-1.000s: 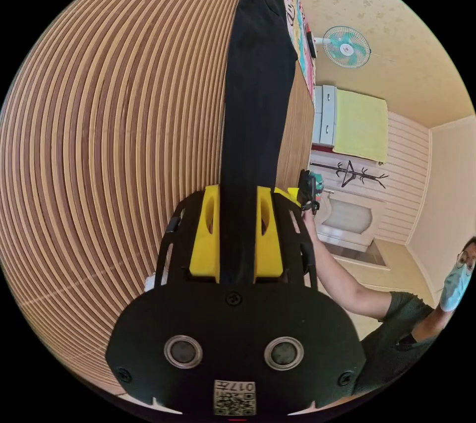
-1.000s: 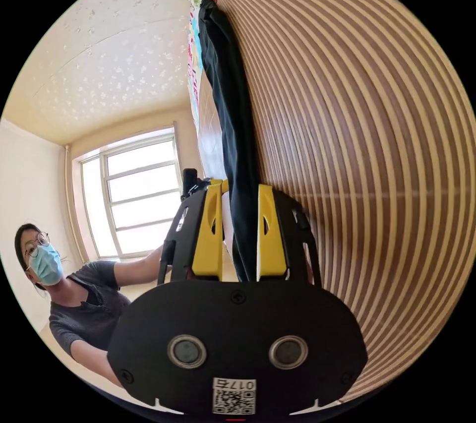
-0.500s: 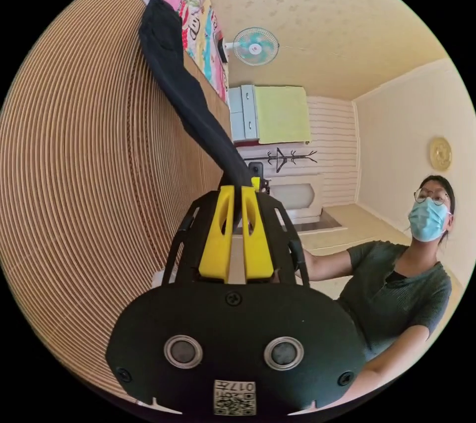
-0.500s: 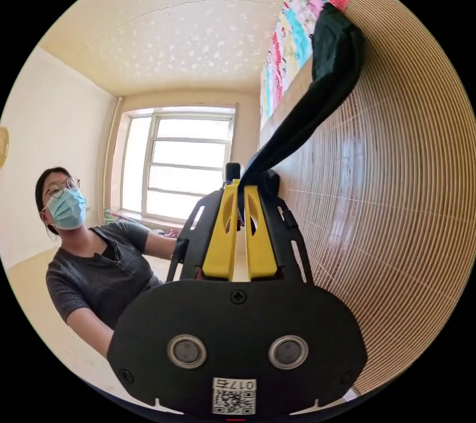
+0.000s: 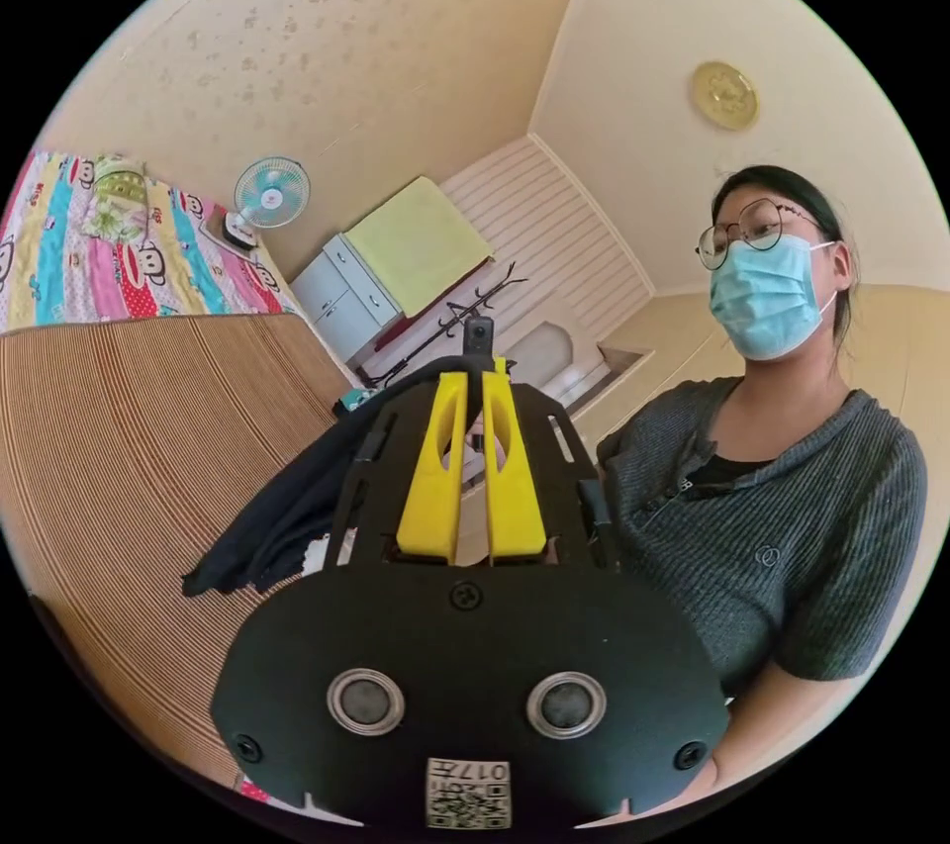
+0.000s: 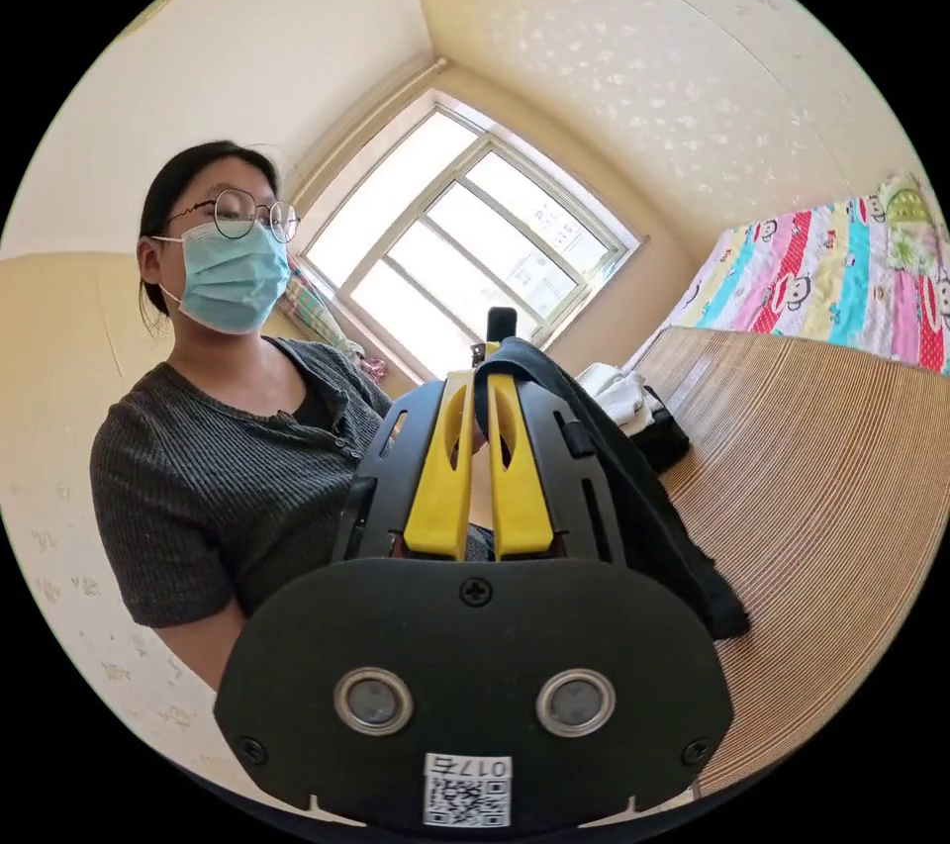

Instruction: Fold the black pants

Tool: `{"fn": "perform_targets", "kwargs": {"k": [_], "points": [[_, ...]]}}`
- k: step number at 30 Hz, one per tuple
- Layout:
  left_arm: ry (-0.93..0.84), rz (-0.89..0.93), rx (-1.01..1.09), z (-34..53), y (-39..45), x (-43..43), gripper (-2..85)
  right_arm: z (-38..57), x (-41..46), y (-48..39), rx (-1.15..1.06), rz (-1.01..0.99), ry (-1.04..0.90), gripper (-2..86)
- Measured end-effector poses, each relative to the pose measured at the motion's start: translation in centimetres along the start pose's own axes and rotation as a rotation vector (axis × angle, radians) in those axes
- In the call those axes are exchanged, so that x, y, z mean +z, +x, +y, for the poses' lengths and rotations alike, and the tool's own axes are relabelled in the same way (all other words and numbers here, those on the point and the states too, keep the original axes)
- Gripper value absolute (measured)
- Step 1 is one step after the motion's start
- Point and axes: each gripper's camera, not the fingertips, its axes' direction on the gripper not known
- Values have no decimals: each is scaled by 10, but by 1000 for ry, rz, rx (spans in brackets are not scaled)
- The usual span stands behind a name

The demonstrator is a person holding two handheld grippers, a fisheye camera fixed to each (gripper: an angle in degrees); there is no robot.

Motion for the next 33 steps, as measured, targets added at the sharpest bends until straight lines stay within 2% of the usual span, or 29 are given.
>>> {"fn": "perform_targets", "kwargs": {"k": [3, 6, 12, 18, 21, 27, 30, 31, 33], "points": [[0, -41, 75, -16, 38, -5, 21, -17, 6, -21, -36, 97, -2, 24], [-6, -126, 56, -33, 37, -4, 22, -29, 11, 11, 41, 165, -11, 24], [-31, -273, -128, -54, -72, 1, 24, -35, 24, 148, 231, 267, -3, 24], [-166, -376, -314, -39, -211, 18, 28, -1, 62, 261, 391, 427, -163, 27], [-245, -402, -394, 11, -252, 37, 27, 60, 84, 287, 496, 432, -249, 29], [-334, -267, -673, 162, -282, 73, 36, 221, 115, 302, 901, 269, -223, 45], [-422, -344, -822, 219, -294, 84, 53, 273, 136, 312, 1096, 316, -371, 76], [-452, -404, -880, 232, -301, 84, 71, 279, 135, 316, 1135, 327, -369, 93], [-437, -415, -917, 236, -314, 79, 89, 275, 123, 323, 1157, 318, -281, 120]]}}
